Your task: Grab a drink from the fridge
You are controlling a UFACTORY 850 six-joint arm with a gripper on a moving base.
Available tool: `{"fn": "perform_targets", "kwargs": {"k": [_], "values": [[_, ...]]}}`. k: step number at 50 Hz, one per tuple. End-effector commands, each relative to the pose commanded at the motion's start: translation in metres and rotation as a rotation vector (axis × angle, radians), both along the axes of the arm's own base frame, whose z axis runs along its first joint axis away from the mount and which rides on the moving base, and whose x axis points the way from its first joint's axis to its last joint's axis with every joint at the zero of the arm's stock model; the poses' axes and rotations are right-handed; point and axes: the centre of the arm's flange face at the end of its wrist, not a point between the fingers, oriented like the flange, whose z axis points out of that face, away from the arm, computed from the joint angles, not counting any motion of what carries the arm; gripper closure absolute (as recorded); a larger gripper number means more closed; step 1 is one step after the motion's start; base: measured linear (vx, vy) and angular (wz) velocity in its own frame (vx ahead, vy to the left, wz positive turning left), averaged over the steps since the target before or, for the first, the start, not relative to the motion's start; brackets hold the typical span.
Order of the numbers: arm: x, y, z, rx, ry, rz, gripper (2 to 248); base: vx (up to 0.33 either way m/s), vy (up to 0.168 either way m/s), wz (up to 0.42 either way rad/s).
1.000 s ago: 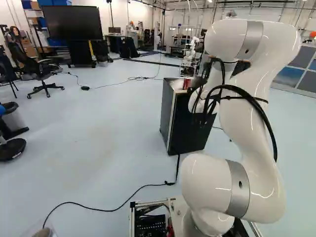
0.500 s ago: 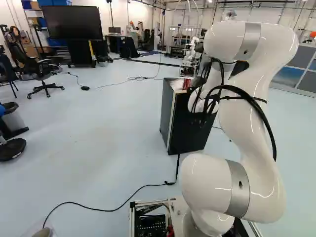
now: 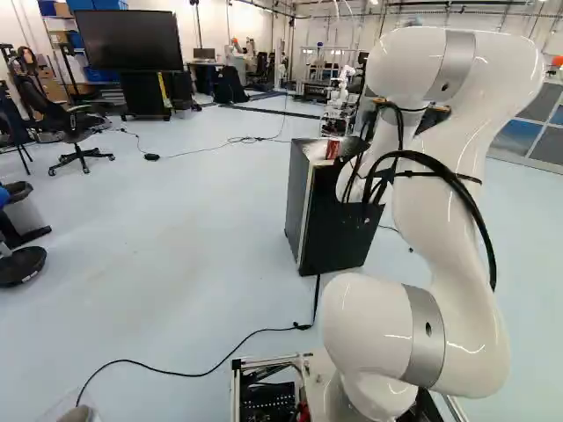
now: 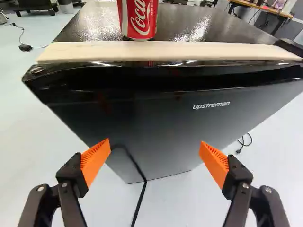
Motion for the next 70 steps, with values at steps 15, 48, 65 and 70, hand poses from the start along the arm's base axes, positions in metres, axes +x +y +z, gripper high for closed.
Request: {"fn": "perform_targets", "kwargs": {"k": [15,48,65,70], "values": [[-0.027,0.006,0.004,0.009,0.016,-0.012,3,0.000,0.000,0.000],[-0.053,0.024,0.032,-0.005,-0.075,0.002,3,0.000,0.000,0.000],[-0.053,0.026,0.052,-0.021,-0.119,0.008,3,0.000,0.000,0.000],[-0.050,0.026,0.057,-0.026,-0.131,0.010,3,0.000,0.000,0.000]]}}
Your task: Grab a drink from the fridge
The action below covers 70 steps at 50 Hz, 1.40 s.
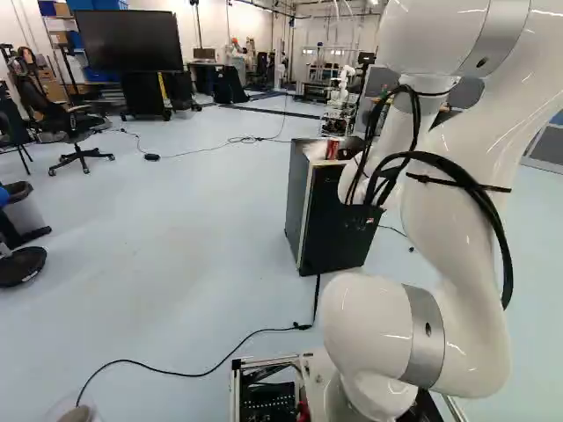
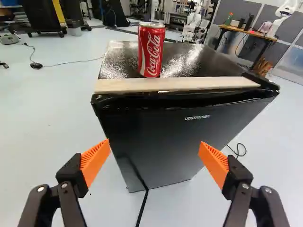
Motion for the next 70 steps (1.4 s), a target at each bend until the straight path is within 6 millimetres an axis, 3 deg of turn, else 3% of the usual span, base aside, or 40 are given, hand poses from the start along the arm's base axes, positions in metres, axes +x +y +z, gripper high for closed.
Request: {"fn": "perform_targets", "kwargs": {"k": [52,70], "values": [[0.051,-0.001,0.053,-0.054,-0.128,0.037,3,0.000,0.000,0.000],[0.077,-0.001,0.054,-0.060,-0.146,0.055,3,0.000,0.000,0.000]]}}
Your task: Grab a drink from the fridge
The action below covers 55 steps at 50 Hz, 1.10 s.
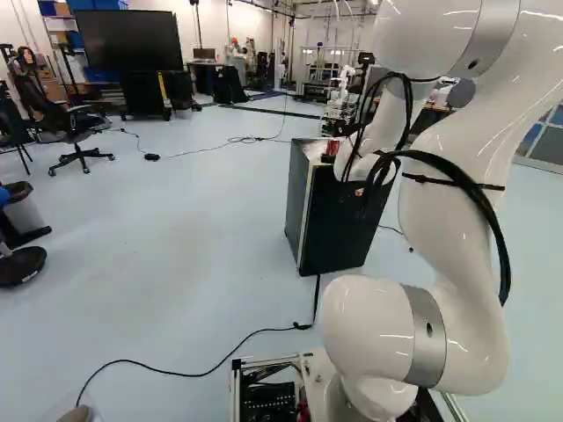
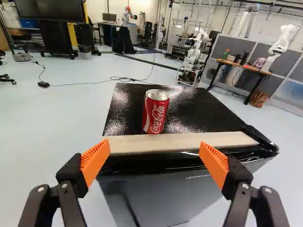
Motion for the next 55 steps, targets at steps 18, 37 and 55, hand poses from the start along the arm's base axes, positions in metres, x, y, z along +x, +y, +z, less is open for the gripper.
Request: {"fn": "perform_targets", "kwargs": {"k": [18,37,55], "values": [[0.027,-0.001,-0.003,-0.005,-0.015,0.016,3,0.000,0.000,0.000],[0.056,-0.004,-0.007,-0.012,-0.033,0.027,3,0.000,0.000,0.000],[0.082,-0.010,-0.011,-0.019,-0.051,0.031,3,0.000,0.000,0.000]]}}
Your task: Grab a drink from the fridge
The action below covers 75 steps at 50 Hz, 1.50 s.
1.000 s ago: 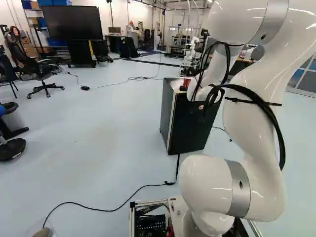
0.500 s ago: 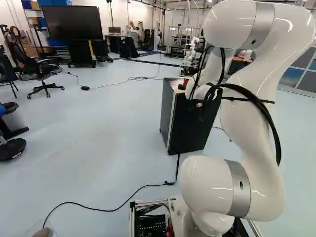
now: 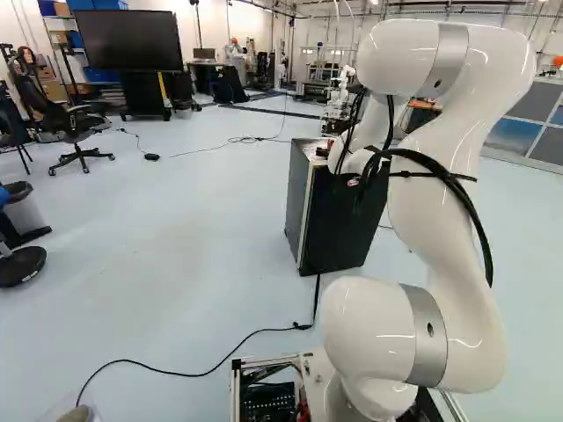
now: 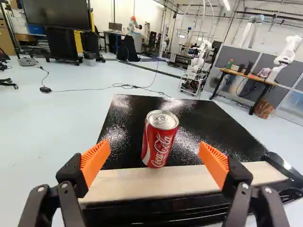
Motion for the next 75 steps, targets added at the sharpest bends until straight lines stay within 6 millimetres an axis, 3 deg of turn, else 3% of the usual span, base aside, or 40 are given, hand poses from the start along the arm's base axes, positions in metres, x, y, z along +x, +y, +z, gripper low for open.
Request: {"fn": "perform_targets", "kwargs": {"k": [27,53,54,58,59,63,64,68,69,75], "values": [[0.035,-0.008,-0.007,0.012,-0.021,-0.031,3,0.000,0.000,0.000],[0.039,-0.010,-0.008,0.021,-0.020,-0.047,7,0.000,0.000,0.000],[0.039,-0.010,-0.008,0.021,-0.020,-0.047,43,0.000,0.000,0.000],[0.039,-0.010,-0.008,0.021,-0.020,-0.047,43,0.000,0.000,0.000],[0.039,-0.010,-0.008,0.021,-0.020,-0.047,80,0.000,0.000,0.000],[0.039,-0.010,-0.007,0.020,-0.022,-0.047,80,0.000,0.000,0.000],[0.039,-0.010,-0.006,0.020,-0.023,-0.047,118,0.000,0.000,0.000],[0.039,-0.010,-0.003,0.018,-0.028,-0.047,118,0.000,0.000,0.000],[0.039,-0.010,-0.002,0.018,-0.029,-0.047,151,0.000,0.000,0.000],[0.038,-0.010,0.005,0.015,-0.038,-0.047,152,0.000,0.000,0.000]]}}
